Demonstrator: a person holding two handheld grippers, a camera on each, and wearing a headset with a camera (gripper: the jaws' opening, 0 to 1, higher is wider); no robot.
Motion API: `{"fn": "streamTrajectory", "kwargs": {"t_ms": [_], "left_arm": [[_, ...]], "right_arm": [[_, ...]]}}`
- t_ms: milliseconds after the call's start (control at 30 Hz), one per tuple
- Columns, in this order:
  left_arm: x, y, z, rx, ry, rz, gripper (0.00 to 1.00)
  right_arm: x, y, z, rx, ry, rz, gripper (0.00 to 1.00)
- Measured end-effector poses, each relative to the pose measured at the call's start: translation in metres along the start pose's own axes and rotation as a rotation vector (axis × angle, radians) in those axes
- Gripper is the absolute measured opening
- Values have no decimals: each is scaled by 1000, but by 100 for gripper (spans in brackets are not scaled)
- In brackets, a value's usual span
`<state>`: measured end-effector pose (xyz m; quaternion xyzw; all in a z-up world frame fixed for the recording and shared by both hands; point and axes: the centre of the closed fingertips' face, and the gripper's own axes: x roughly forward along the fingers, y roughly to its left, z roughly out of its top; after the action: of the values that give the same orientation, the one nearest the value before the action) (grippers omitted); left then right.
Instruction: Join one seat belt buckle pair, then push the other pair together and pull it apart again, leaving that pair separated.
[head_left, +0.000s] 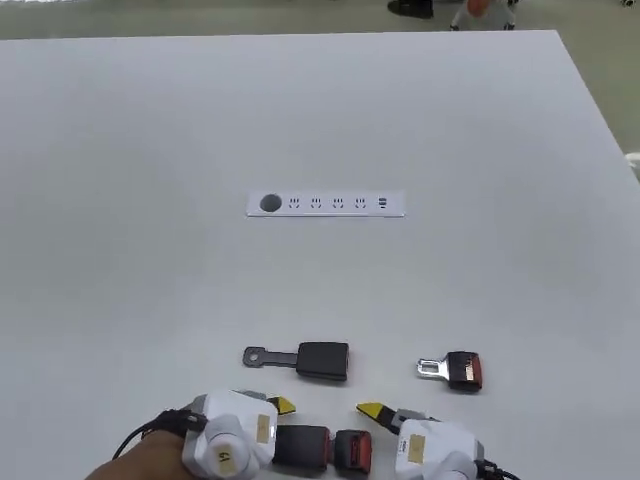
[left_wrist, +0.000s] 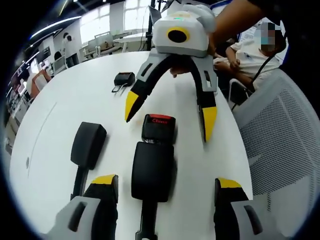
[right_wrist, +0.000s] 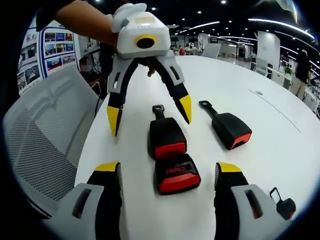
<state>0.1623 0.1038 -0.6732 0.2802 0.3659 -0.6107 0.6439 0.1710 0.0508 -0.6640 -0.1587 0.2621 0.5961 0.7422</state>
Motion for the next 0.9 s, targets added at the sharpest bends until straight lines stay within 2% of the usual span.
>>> {"fn": "streamTrajectory", "kwargs": {"t_ms": [100, 200, 267, 333, 467, 533, 633, 667, 733, 767, 800, 900], "left_arm": [[-10, 3, 11, -43, -38, 12, 82], [-21, 7, 20, -41, -47, 34, 82], [-19, 12, 18, -34, -51, 40, 82], [-29, 18, 25, -9, -42, 56, 81], [-41, 32, 42, -9, -67, 78, 80], [-47, 37, 51, 1, -66, 89, 79], [-49, 44, 57, 16, -63, 95, 78], [-53, 47, 65, 19, -63, 102, 78], [-52, 55, 67, 19, -66, 102, 77], [-55, 57, 74, 27, -62, 106, 77], [-56, 59, 77, 33, -61, 107, 76], [-52, 69, 79, 34, -56, 107, 74]], "right_arm": [[-11, -4, 8, 5, -23, -21, 76], [-23, -9, 14, 8, -38, -42, 76], [-31, -12, 12, 12, -40, -49, 75], [-39, -15, 13, 6, -43, -61, 73], [-53, -24, 17, 23, -57, -82, 72], [-61, -29, 20, 21, -55, -93, 71], [-70, -37, 22, 18, -59, -104, 70], [-74, -41, 23, 18, -62, -108, 70], [-81, -49, 23, 21, -60, -114, 69], [-86, -54, 22, 20, -59, -119, 68], [-88, -58, 22, 20, -60, -122, 68], [-98, -70, 18, 23, -57, -133, 68]]}}
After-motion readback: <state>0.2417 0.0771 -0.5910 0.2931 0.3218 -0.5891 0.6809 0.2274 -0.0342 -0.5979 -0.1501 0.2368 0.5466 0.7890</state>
